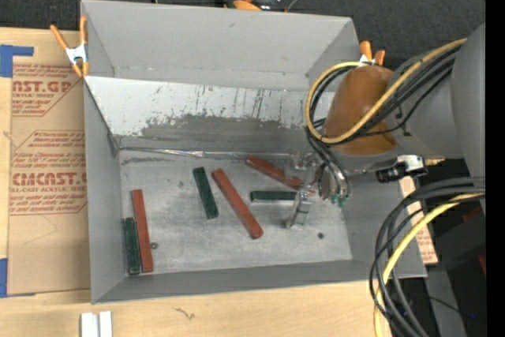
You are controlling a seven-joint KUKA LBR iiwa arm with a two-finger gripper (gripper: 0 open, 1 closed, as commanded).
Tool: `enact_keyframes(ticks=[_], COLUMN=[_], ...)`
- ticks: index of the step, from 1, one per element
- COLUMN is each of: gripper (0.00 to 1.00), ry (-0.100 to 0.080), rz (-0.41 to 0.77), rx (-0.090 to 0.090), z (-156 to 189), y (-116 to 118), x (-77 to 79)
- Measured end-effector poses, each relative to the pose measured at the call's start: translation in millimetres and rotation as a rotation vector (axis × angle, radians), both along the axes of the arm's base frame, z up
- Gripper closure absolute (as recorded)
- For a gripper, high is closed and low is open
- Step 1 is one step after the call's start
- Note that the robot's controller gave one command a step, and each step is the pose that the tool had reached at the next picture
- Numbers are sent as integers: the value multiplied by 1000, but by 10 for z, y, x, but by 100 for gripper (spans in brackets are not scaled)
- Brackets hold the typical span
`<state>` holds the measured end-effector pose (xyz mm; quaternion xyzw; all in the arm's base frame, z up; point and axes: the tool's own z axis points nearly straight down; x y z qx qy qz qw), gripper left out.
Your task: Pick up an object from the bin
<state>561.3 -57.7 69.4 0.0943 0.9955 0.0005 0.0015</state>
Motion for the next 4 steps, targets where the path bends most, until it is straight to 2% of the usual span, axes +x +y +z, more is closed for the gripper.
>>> enact_keyframes(ticks=[1,2,3,4], gripper=[100,100,100,100], ry=[-7,0,-7,-2], rz=[-1,0,0,0], rx=[0,0,-1,0], z=[31,143,902,1160], y=[1,6,9,13], x=[24,30,53,64])
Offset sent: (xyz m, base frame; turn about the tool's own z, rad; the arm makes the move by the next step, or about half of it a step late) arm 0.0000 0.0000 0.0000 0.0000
